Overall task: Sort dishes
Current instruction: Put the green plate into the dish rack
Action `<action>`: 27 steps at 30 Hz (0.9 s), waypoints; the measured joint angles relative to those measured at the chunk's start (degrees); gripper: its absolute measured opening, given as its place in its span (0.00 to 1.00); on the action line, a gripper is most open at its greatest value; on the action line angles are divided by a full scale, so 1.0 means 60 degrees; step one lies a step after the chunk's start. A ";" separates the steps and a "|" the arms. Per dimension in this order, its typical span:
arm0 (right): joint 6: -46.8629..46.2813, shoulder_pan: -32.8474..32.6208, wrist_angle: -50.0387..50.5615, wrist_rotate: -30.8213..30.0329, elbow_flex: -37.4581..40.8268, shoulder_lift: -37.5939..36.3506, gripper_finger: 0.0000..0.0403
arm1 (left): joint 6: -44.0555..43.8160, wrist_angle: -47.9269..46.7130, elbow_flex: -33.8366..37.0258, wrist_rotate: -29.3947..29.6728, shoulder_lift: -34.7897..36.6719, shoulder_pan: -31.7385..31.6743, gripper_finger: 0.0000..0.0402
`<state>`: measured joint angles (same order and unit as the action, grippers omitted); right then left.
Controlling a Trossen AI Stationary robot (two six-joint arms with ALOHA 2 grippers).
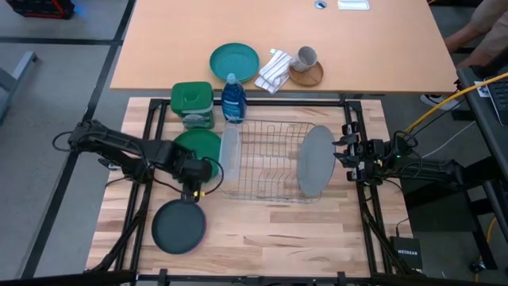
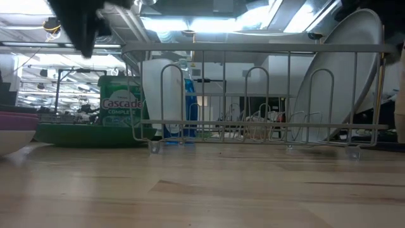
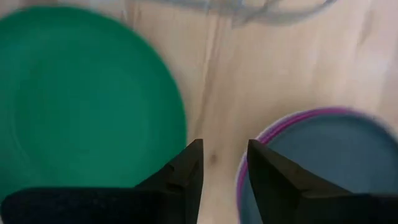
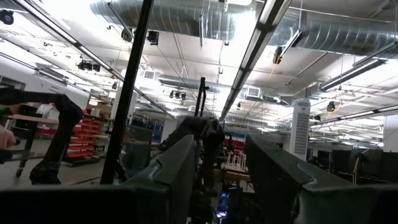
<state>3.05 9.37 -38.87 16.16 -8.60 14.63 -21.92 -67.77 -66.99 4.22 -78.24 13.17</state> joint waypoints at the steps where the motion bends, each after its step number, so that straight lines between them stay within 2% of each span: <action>1: 0.0000 -0.0001 0.0000 0.0000 -0.0002 0.0000 0.37 | -0.0059 0.0035 0.0214 0.0043 0.0000 0.0000 0.28; 11: 0.0000 0.0000 0.0005 0.0000 0.0000 0.0000 0.37 | -0.0391 0.1458 0.2228 0.0159 -0.0004 -0.0004 0.28; 22: 0.0035 0.0001 0.0169 -0.0004 -0.0004 0.0004 0.37 | -0.0380 0.2706 0.3625 0.0219 -0.0004 -0.0004 0.28; 27: 0.0047 0.0000 0.0377 -0.0095 0.0000 0.0007 0.37 | -0.0388 0.3284 0.4198 0.0904 -0.0004 -0.0004 0.28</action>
<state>3.33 9.38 -36.61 15.59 -8.60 14.68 -24.25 -48.07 -41.80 9.64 -78.26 13.15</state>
